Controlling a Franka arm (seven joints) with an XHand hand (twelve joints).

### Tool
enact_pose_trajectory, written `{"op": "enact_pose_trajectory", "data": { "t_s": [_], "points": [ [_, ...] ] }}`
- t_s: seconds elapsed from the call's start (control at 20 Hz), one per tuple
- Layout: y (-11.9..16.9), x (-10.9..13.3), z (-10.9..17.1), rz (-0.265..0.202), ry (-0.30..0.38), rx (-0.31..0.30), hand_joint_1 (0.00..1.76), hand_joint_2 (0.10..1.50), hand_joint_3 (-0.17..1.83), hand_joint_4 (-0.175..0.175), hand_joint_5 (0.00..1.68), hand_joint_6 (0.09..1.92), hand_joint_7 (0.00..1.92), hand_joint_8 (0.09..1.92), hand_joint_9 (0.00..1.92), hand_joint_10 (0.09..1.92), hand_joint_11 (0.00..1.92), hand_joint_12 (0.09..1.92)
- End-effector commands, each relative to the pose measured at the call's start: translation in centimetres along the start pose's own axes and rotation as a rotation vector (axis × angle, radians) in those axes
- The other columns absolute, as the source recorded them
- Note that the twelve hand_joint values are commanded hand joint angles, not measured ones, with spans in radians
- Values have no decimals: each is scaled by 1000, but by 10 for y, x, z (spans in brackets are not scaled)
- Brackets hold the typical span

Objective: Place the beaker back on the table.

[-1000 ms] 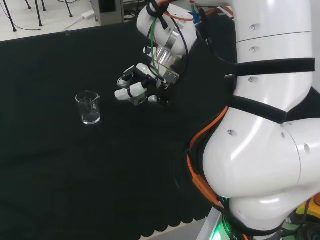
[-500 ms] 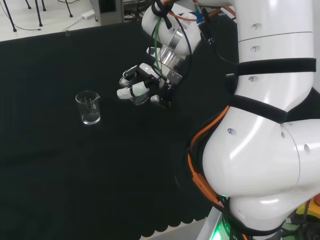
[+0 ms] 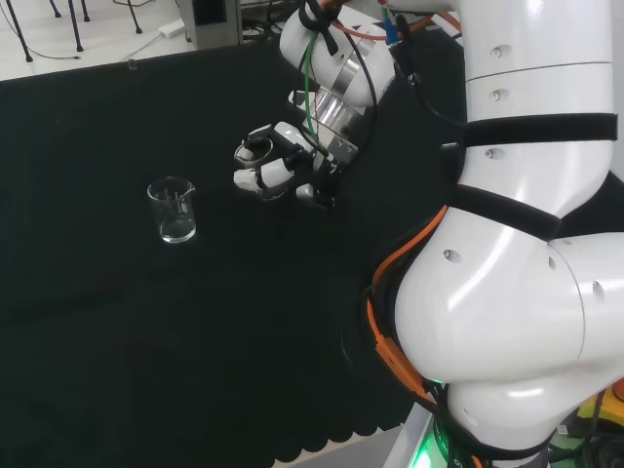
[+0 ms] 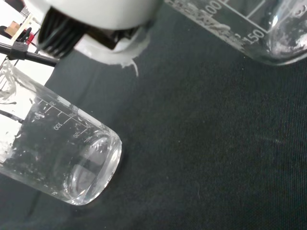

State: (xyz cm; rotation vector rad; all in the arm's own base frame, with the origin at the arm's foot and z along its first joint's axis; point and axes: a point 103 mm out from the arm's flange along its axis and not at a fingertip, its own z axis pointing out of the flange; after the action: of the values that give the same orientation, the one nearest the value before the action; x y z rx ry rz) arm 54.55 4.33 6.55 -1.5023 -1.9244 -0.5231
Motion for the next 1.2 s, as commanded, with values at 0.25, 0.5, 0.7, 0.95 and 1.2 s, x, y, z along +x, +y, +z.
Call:
{"op": "enact_pose_trajectory", "data": {
  "t_s": [0.25, 0.5, 0.7, 0.95, 1.2],
  "points": [
    [-3, -1, -2, 20, -5, 39, 953, 502, 872, 14, 626, 847, 413, 514, 317, 655, 0, 848],
    [-4, -2, -5, 56, -34, 62, 925, 475, 851, -3, 479, 612, 341, 550, 276, 686, 0, 812],
    [-2, -1, -12, 63, -42, 49, 919, 477, 824, -4, 456, 447, 308, 578, 262, 701, 0, 815],
    [-2, 4, -23, 58, -41, 26, 916, 480, 814, -6, 451, 391, 299, 585, 257, 705, 0, 818],
    [-3, 23, -23, 61, -61, 4, 913, 480, 811, -7, 460, 334, 293, 590, 251, 708, 0, 827]
  ]
}}
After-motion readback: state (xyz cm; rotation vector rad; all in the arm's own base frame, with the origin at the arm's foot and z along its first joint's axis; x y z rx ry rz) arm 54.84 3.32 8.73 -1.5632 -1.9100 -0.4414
